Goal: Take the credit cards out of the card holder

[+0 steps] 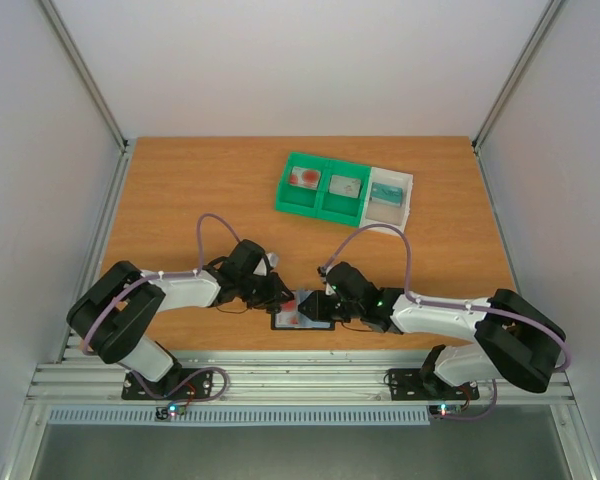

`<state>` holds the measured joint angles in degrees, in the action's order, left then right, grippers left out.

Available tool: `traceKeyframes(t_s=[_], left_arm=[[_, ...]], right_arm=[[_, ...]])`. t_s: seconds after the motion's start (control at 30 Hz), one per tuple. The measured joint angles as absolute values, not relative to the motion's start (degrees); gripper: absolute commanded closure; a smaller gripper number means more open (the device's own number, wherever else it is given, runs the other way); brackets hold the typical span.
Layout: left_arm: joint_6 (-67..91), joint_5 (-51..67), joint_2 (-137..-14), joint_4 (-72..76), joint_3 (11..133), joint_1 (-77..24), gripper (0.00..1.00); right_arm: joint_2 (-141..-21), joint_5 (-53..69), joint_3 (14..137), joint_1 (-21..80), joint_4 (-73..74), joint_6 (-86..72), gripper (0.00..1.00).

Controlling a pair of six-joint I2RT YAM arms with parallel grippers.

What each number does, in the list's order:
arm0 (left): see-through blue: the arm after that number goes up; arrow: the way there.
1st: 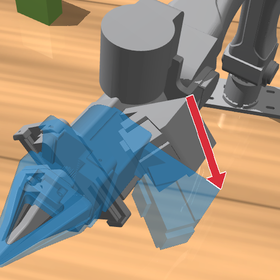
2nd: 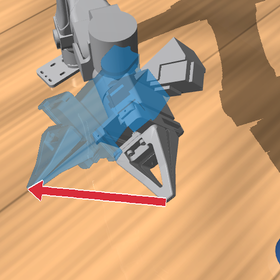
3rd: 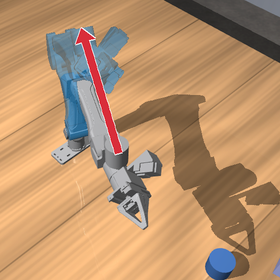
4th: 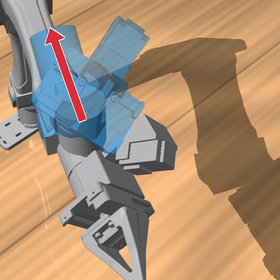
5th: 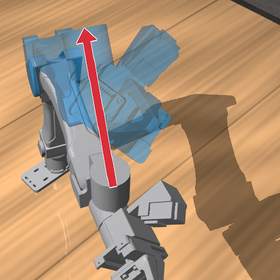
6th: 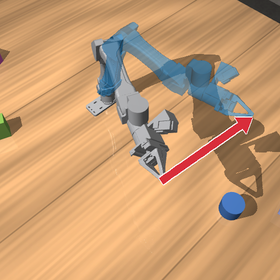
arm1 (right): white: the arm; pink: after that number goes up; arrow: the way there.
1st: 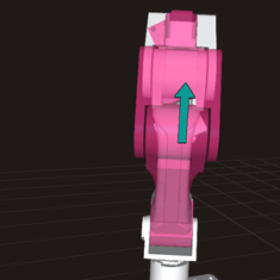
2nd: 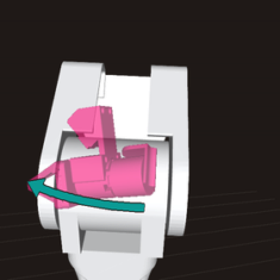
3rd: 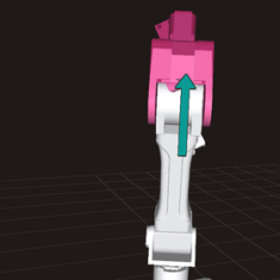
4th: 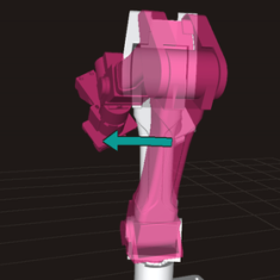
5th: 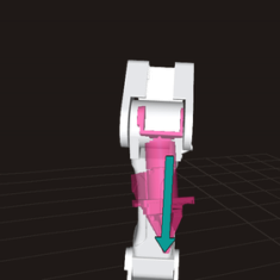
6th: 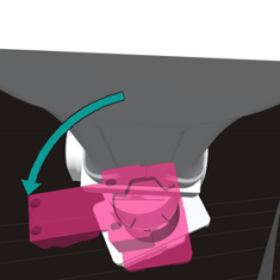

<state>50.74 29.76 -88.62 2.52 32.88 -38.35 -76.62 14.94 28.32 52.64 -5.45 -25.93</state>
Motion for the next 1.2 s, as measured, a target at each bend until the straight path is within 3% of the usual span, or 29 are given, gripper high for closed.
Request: traceKeyframes(t_s=[0.23,0.43,1.0,1.2], left_arm=[[50.65,29.80,-88.88,2.92,32.88,-38.35,0.79],[49.84,29.78,-88.92,2.79,32.97,-38.35,0.79],[49.23,30.22,-88.86,2.79,32.99,-38.35,0.78],[50.02,31.99,-87.83,2.68,32.99,-38.39,0.76]], right_arm=[[-73.63,11.92,28.38,52.60,0.56,-25.76,0.71],[-72.40,10.44,28.53,52.60,4.12,-25.41,0.77],[-72.69,5.30,33.50,52.58,15.86,-24.38,0.71],[-66.78,0.16,35.94,52.56,23.99,-24.05,0.69]])
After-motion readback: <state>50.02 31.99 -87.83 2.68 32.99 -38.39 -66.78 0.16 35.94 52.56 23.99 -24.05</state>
